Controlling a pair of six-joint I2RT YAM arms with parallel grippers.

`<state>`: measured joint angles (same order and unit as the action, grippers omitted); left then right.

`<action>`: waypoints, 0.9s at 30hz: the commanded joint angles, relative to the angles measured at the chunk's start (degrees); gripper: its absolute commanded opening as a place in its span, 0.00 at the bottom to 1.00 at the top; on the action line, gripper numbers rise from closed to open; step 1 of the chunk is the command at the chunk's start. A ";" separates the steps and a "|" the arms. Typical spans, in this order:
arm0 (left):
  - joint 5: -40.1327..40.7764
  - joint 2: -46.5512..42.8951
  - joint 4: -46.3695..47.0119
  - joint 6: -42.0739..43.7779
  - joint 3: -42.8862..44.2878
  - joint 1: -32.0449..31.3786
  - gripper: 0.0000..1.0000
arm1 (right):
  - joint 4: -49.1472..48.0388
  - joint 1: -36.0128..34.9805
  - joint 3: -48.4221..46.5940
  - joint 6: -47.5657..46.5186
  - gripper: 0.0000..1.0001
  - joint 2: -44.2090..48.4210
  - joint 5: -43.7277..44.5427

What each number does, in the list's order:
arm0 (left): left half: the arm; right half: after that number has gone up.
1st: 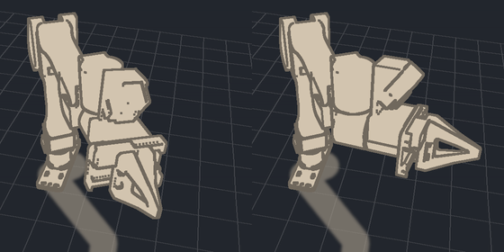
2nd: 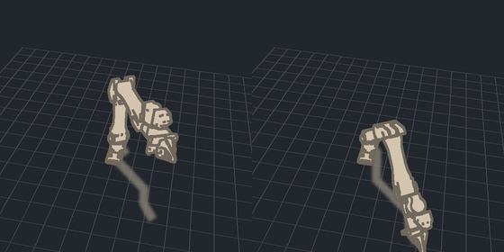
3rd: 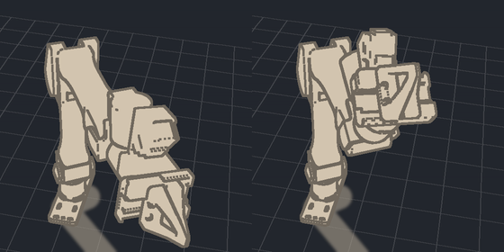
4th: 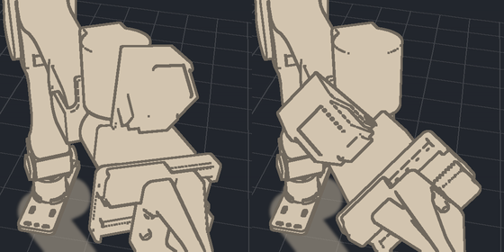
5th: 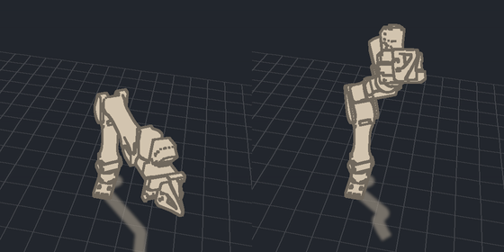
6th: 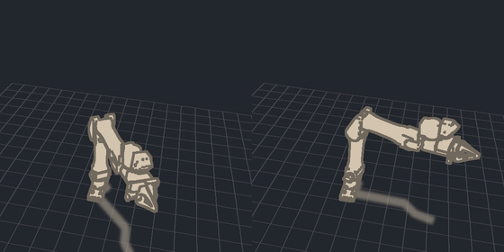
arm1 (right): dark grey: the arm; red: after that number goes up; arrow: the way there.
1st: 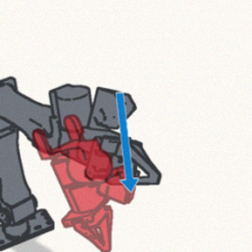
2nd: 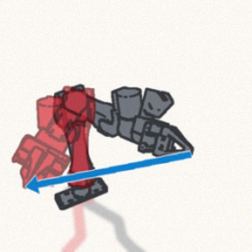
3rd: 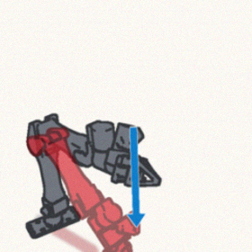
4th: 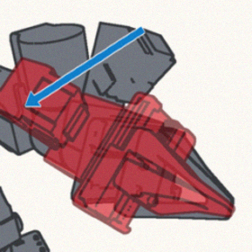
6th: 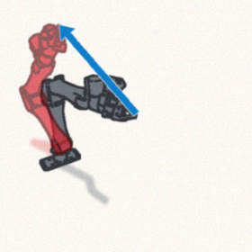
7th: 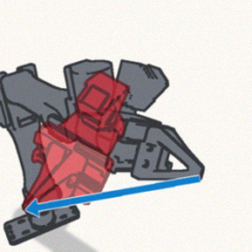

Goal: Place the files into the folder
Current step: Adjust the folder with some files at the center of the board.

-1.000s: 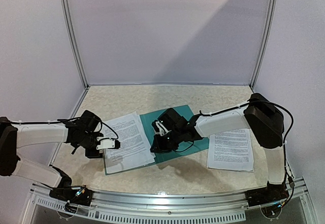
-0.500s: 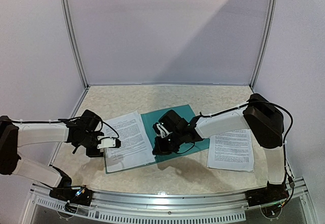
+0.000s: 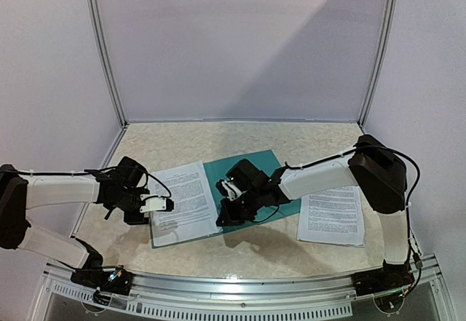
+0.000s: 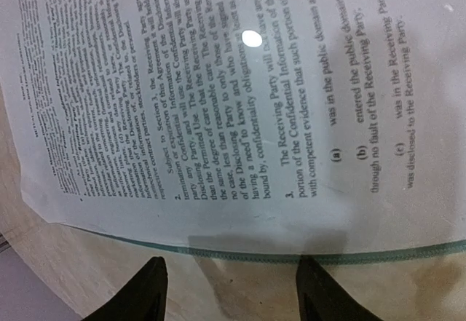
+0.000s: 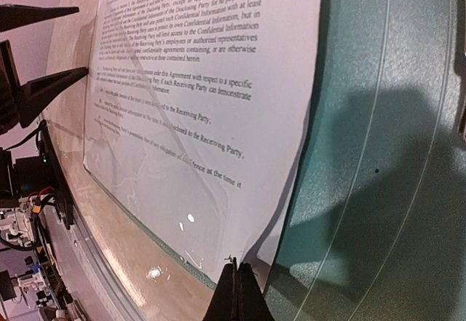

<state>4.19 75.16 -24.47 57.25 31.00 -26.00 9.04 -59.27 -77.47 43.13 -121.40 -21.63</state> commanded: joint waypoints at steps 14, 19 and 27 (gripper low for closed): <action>2.82 5.26 -2.34 0.44 -3.71 -0.81 0.62 | 3.92 -0.46 -2.66 -2.95 0.00 -2.90 -3.95; 4.57 5.19 -2.51 0.80 -3.40 -0.82 0.62 | 7.02 -0.41 -3.80 -3.89 0.15 -1.89 -1.57; 9.31 2.07 -2.81 2.29 -1.43 0.21 0.62 | 16.42 1.34 -7.18 -5.93 0.40 5.59 6.87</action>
<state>8.62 75.77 -22.98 57.65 31.57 -26.46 18.11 -59.16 -82.91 38.74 -122.30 -21.47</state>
